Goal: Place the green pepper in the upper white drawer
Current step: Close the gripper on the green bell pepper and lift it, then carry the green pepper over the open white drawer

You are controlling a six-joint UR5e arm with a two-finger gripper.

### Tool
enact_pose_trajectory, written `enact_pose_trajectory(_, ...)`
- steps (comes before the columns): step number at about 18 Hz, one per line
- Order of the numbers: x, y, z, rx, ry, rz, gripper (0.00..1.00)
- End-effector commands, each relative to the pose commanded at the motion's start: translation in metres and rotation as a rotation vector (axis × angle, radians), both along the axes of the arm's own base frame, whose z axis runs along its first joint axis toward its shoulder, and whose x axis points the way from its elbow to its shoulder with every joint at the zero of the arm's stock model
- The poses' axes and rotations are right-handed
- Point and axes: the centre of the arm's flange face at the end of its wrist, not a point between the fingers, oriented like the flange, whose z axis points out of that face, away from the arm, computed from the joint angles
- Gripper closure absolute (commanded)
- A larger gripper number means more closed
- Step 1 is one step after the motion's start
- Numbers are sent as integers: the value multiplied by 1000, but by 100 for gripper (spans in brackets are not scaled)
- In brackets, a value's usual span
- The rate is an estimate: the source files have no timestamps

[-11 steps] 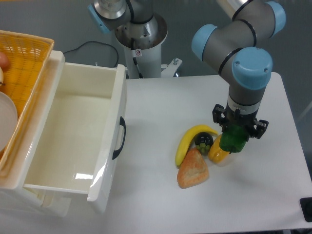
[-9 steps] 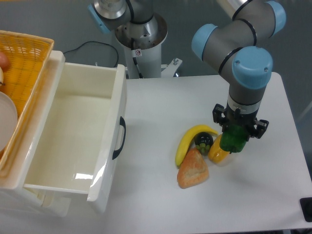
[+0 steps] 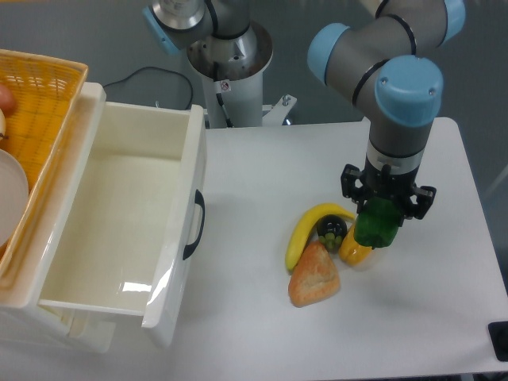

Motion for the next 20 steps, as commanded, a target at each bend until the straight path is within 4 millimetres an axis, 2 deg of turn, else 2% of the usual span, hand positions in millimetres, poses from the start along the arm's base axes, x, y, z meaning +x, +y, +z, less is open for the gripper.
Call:
enact_pose_trajectory(3, 17, 2, 23, 80, -15, 56, 72)
enact_pose_trajectory(5, 34, 10, 38, 119, -20, 75, 72)
enact_pose_trajectory(11, 98, 31, 76, 222, -58, 143, 72)
enact_pose_trajectory(15, 147, 30, 101, 307, -103, 145, 72)
enact_pose_trajectory(20, 195, 44, 117, 363, -154, 118, 72)
